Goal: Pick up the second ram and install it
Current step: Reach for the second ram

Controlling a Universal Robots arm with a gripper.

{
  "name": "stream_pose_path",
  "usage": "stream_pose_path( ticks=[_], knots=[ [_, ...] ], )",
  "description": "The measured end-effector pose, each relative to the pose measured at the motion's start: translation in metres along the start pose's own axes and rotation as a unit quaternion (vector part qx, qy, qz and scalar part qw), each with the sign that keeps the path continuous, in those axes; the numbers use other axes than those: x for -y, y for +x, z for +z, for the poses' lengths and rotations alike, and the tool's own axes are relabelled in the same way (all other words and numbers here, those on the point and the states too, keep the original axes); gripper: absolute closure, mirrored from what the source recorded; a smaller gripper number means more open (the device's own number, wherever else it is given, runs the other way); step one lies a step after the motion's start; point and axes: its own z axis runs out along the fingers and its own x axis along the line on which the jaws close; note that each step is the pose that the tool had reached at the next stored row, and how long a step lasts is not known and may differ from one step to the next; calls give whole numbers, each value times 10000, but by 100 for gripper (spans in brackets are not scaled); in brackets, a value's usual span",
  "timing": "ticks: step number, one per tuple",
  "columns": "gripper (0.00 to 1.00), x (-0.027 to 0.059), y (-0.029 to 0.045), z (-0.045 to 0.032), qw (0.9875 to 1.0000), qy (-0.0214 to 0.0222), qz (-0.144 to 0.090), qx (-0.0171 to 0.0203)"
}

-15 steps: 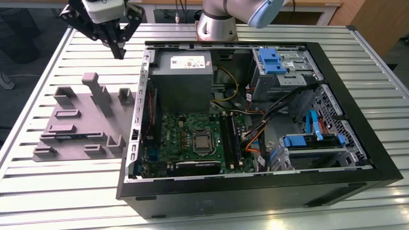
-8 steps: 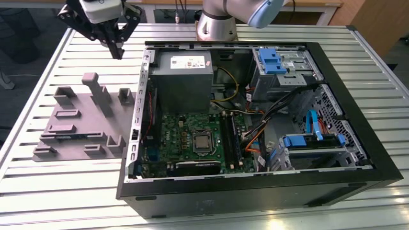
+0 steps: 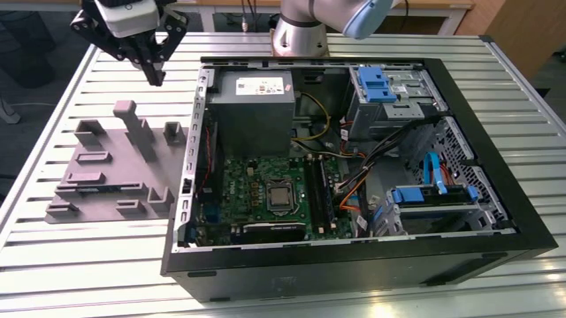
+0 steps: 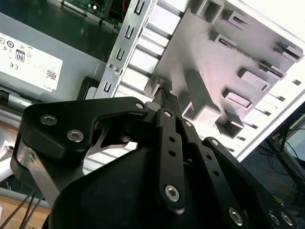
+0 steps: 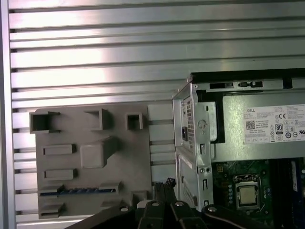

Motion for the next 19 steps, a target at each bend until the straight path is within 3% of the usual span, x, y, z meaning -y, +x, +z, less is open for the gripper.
stream_pose_path(
  ticks=[5, 10, 19],
  knots=[
    [89, 73, 58, -1, 10000, 0, 1, 1],
    [89, 100, 182, -4, 10000, 0, 0, 0],
    [89, 134, 300, -8, 10000, 0, 0, 0]
  ],
)
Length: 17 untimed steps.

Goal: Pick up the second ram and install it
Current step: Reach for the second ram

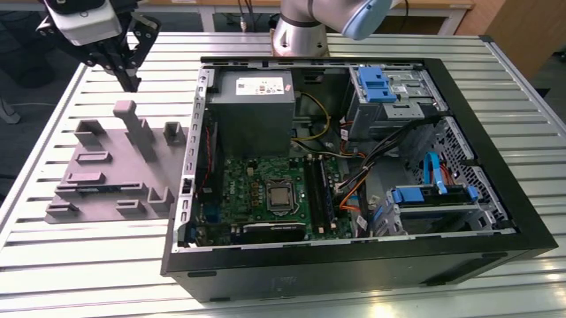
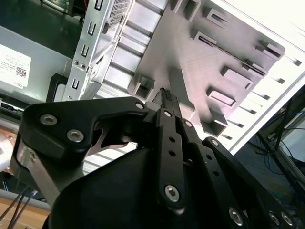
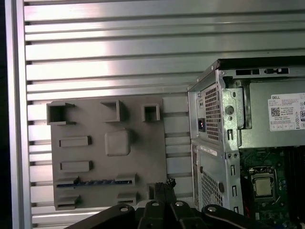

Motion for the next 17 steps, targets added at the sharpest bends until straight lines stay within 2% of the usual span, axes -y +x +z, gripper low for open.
stream_pose_path(
  ticks=[11, 13, 17],
  knots=[
    [89, 3, 7, 0, 10000, 0, 0, 0],
    [89, 11, 41, -1, 10000, 0, 0, 0],
    [89, 45, 186, -3, 10000, 0, -1, 0]
  ],
)
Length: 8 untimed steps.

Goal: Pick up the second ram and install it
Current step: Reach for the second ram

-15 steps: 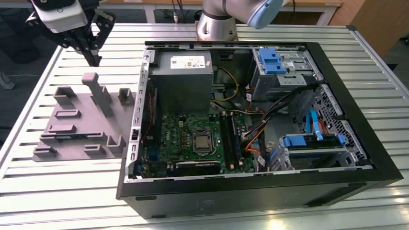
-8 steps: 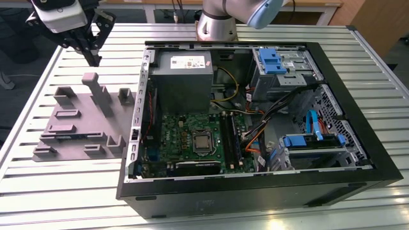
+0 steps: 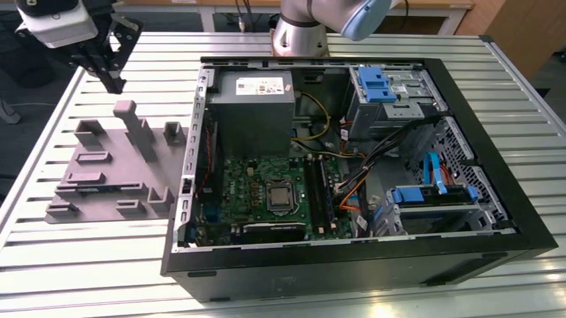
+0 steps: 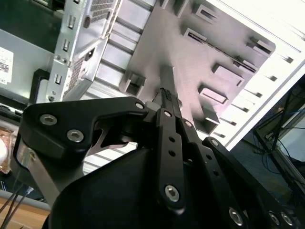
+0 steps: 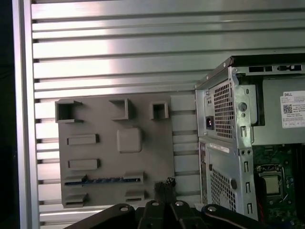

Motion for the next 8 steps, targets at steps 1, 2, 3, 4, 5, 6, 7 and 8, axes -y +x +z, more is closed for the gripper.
stream_pose_path(
  ticks=[1, 2, 3, 4, 5, 6, 7, 8],
  knots=[
    [89, 10, 31, 0, 10000, 0, 1, 0],
    [89, 24, 55, 1, 10000, 0, 1, 0],
    [89, 41, 75, 1, 10000, 0, 1, 0],
    [89, 60, 92, 2, 10000, 0, 0, 0],
    [89, 80, 106, 3, 10000, 1, 0, -1],
    [89, 101, 120, 5, 10000, 1, 1, -1],
    [89, 120, 136, 7, 10000, 0, 1, -1],
    [89, 139, 157, 8, 10000, 1, 1, -1]
  ],
)
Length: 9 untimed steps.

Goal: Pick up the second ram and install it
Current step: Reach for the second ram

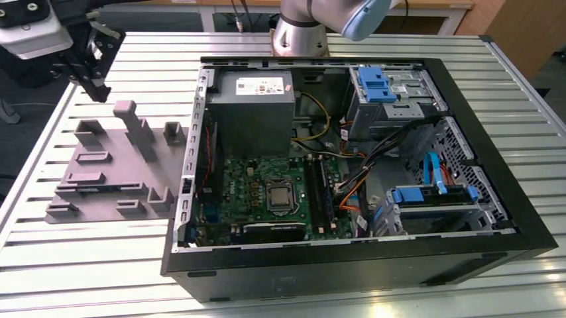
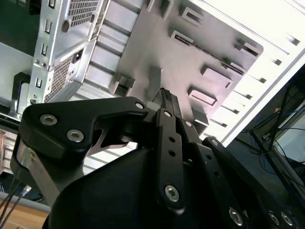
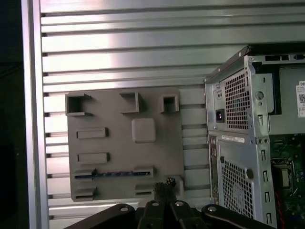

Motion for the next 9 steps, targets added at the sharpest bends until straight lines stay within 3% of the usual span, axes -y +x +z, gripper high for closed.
stream_pose_path(
  ticks=[5, 9],
  knots=[
    [89, 40, 201, -1, 10000, 0, 0, 0],
    [89, 47, 291, -3, 10000, 0, -1, 0]
  ],
)
